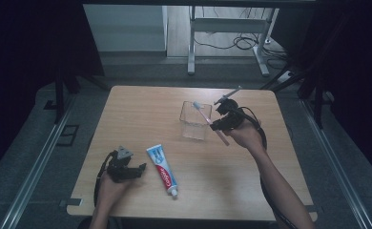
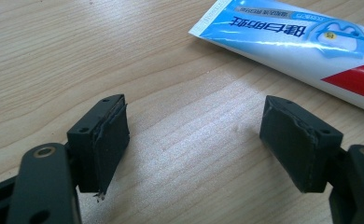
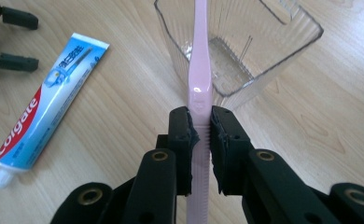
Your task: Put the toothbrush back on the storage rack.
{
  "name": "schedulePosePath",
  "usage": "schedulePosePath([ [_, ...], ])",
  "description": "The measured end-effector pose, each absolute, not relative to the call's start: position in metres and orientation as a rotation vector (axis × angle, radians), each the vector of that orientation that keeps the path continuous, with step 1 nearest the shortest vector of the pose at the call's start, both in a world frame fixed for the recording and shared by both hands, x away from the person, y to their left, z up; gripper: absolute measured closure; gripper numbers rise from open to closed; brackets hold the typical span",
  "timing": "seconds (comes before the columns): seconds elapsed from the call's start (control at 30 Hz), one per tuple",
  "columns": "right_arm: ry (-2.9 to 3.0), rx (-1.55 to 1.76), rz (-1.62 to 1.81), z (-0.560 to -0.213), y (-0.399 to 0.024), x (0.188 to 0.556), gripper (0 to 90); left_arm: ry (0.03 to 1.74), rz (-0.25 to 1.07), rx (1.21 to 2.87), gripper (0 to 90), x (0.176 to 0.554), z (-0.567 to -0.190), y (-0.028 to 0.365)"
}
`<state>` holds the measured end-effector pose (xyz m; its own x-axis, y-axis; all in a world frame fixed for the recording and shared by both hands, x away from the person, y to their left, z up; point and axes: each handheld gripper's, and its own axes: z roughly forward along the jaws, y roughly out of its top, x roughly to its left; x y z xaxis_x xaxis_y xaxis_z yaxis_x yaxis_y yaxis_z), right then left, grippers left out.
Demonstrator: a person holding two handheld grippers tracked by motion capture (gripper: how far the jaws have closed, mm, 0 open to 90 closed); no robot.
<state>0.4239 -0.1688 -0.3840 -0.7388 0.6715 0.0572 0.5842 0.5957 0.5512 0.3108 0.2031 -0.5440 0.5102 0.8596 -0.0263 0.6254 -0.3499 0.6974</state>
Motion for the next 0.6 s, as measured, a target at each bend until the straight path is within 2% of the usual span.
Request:
schedulePosePath([
  [0.6,2.611,1.055,0.886,-0.376,-0.148,0.445,78.1,1.208,0.459,2.096,23.5,0.311,-0.544,0.203],
])
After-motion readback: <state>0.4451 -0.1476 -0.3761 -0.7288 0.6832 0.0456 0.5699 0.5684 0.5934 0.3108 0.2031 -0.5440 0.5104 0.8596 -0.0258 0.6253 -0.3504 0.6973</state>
